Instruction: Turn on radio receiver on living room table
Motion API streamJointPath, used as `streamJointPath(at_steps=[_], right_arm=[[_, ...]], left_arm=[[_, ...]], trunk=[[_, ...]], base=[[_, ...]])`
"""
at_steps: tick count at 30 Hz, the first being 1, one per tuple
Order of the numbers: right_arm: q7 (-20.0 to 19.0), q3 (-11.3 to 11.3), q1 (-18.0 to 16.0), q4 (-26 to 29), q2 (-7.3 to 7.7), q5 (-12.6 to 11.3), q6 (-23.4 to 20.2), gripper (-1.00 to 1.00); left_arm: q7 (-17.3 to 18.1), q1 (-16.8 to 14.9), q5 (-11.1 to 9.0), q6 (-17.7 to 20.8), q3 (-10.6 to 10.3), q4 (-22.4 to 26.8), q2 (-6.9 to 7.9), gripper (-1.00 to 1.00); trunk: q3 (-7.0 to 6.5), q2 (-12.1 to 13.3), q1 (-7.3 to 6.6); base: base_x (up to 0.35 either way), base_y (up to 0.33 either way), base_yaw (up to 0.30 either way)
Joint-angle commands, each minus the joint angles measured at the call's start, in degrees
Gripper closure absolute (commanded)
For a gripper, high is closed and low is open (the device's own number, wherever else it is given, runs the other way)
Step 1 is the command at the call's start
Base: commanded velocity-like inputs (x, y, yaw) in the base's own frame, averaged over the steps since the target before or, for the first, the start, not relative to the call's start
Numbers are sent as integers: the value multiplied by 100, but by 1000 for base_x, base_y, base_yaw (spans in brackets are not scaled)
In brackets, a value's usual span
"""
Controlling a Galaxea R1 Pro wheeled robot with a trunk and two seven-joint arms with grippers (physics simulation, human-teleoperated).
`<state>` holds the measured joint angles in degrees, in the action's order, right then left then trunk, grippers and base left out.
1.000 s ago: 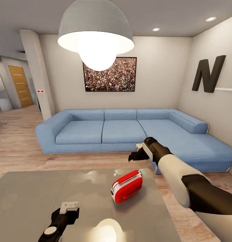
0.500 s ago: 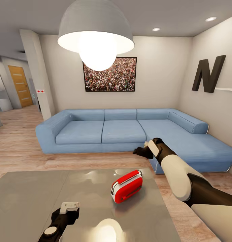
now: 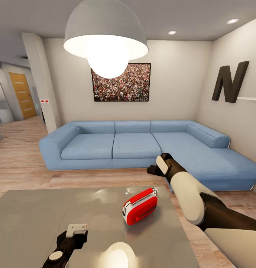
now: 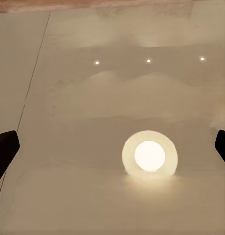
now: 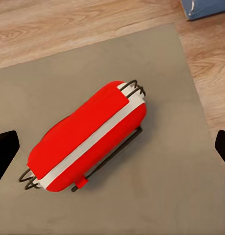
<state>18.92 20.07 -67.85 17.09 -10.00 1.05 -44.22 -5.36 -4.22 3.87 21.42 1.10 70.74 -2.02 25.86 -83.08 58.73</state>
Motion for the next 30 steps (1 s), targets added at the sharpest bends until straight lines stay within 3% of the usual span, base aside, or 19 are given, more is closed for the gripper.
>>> streamJointPath(at_steps=[1,3,12,15,26,27,28,29,30], right_arm=[[-4,-3,0,0,0,-1,0,-100],[-10,-52,0,-2,0,-10,1,-100],[-20,-861,0,3,0,-3,2,-100],[-15,-1001,0,19,0,-6,1,-100],[145,-983,0,42,0,-101,16,-100],[380,-872,0,46,0,-384,111,-100],[472,-830,0,47,0,-488,159,-100],[856,-710,0,48,0,-885,371,-100],[1016,-683,0,46,0,-1040,459,-100]], left_arm=[[0,0,0,1,-1,0,-2,-100],[0,0,0,-1,-3,1,-1,-100],[0,0,0,-5,-2,-7,0,-100],[0,0,0,-6,-1,-3,3,-100],[0,0,0,-45,-4,-25,-29,-100],[0,0,0,-48,-4,-25,-31,-100],[0,0,0,-48,-4,-25,-30,-100],[0,0,0,-51,-4,-25,-28,-100],[0,0,0,-51,-4,-25,-26,-100]], trunk=[[0,0,0],[0,0,0],[0,0,0],[0,0,0],[0,0,0],[0,0,0],[0,0,0],[0,0,0],[0,0,0]], base=[[0,0,0],[0,0,0],[0,0,0],[0,0,0],[0,0,0],[0,0,0],[0,0,0],[0,0,0],[0,0,0]])
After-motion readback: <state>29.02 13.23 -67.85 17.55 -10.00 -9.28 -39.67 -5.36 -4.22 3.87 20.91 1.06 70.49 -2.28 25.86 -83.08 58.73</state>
